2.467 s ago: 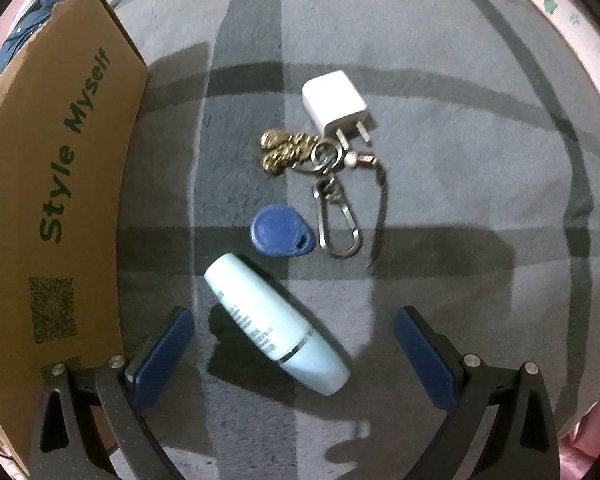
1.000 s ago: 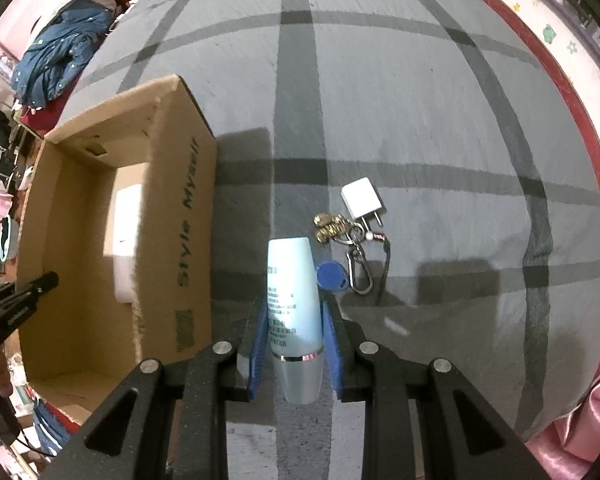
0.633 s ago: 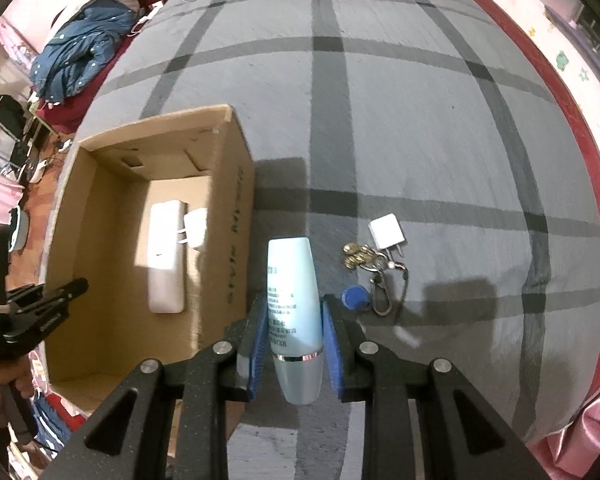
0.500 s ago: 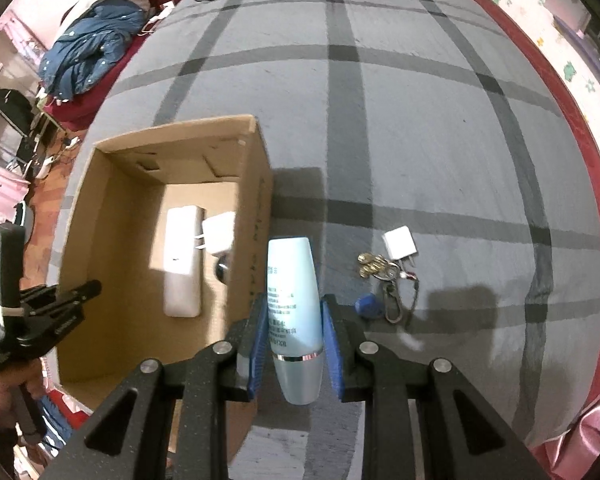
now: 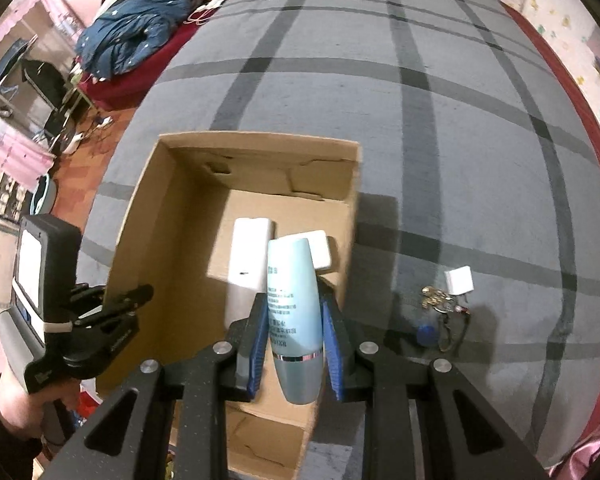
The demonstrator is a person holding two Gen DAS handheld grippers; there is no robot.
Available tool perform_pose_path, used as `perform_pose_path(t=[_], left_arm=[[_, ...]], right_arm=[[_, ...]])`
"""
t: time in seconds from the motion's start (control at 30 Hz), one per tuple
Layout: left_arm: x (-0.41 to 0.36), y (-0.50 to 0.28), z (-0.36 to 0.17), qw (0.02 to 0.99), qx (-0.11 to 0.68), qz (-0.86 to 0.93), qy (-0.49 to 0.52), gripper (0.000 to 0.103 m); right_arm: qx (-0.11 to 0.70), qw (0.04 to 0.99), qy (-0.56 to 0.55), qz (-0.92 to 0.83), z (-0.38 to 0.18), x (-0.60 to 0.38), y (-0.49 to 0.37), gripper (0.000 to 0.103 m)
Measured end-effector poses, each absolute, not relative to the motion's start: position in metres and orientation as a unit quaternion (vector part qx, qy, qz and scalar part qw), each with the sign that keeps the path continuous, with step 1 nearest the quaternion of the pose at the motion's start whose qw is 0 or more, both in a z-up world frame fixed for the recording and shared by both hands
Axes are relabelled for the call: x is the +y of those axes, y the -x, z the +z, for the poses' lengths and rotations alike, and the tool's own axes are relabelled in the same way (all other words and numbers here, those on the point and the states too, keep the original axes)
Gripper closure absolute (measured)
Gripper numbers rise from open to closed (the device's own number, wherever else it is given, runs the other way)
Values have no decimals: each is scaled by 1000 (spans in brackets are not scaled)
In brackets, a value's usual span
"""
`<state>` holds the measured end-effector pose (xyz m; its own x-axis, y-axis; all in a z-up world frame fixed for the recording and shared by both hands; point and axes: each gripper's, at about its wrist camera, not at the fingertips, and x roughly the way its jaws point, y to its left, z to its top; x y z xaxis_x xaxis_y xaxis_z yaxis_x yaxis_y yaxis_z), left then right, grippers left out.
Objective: Organize rigid objects
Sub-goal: 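Carry the light-blue tube into the box with the right gripper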
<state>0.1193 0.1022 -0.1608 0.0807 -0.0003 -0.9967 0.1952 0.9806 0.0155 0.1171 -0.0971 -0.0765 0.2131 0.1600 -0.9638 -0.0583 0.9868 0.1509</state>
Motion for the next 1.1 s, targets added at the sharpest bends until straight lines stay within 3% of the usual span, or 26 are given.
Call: perform_pose_path(t=[1.1], left_arm=[[113,-122,-161,729,677,-81,-59,90]], right_arm=[[680,727,-8,96,-179,-24,-138,75]])
